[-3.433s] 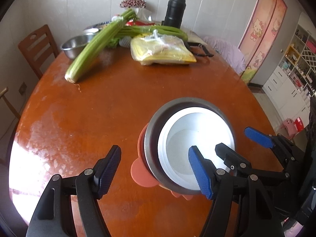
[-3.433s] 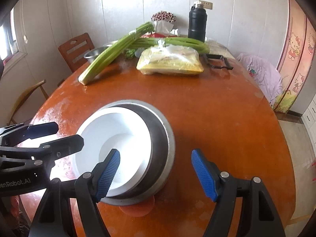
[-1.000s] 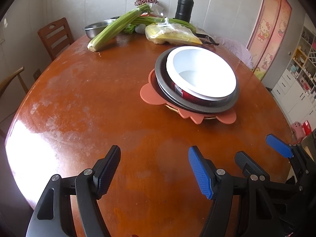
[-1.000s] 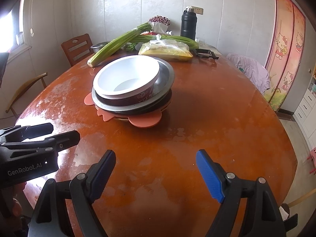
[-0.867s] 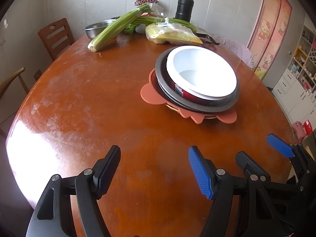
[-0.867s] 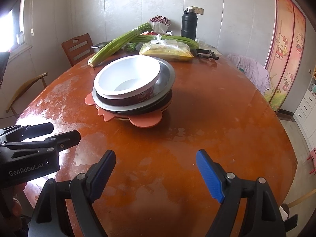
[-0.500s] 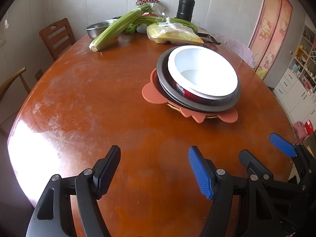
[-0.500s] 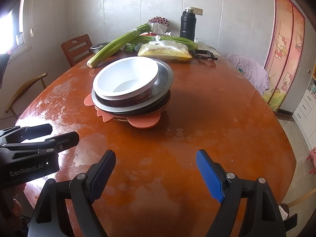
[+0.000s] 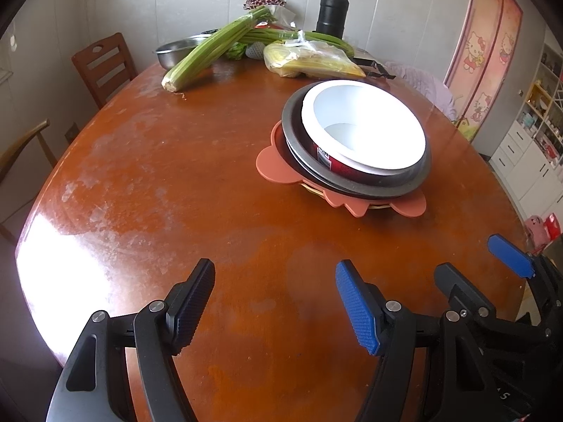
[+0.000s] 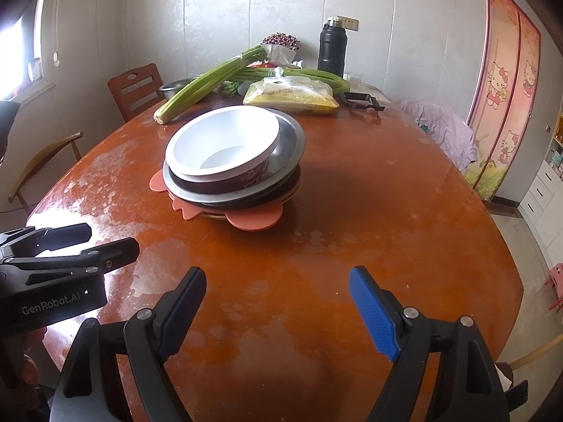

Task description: Organize plates and bowls

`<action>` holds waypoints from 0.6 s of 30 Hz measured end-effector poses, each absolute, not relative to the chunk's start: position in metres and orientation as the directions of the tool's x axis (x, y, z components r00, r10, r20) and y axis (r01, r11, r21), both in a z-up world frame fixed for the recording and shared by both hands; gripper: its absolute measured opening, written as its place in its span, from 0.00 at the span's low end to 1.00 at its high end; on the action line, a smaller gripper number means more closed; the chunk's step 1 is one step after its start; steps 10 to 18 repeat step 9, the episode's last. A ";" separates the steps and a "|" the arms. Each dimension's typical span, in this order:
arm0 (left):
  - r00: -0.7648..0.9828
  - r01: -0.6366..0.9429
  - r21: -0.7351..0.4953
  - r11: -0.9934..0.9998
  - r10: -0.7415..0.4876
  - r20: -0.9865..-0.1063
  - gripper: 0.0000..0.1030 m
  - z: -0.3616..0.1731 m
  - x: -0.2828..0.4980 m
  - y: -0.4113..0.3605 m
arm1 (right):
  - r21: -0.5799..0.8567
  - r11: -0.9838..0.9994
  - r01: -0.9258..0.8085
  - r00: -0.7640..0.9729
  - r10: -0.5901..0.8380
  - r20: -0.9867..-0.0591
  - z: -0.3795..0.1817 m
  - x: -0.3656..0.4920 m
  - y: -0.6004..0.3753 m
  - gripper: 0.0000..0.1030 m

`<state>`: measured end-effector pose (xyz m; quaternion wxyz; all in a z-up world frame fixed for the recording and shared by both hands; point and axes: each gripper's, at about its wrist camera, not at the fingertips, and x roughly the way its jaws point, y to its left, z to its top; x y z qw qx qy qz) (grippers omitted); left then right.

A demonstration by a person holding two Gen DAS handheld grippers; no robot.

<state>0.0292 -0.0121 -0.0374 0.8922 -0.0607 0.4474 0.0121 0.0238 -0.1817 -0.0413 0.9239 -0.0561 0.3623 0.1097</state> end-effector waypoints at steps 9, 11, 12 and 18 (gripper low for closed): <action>0.598 -0.171 -0.077 0.982 0.041 -0.801 0.71 -0.029 0.062 0.050 | -0.021 0.980 -0.200 0.739 0.136 -0.660 -0.026 0.043 -0.217 0.81; 0.598 -0.171 -0.077 0.982 0.041 -0.801 0.71 -0.029 0.062 0.050 | -0.021 0.980 -0.200 0.739 0.136 -0.660 -0.026 0.043 -0.217 0.81; 0.598 -0.171 -0.077 0.982 0.041 -0.801 0.71 -0.029 0.062 0.050 | -0.021 0.980 -0.200 0.739 0.136 -0.660 -0.026 0.043 -0.217 0.81; 0.598 -0.171 -0.077 0.982 0.041 -0.801 0.71 -0.029 0.062 0.050 | -0.021 0.980 -0.200 0.739 0.136 -0.660 -0.026 0.043 -0.217 0.81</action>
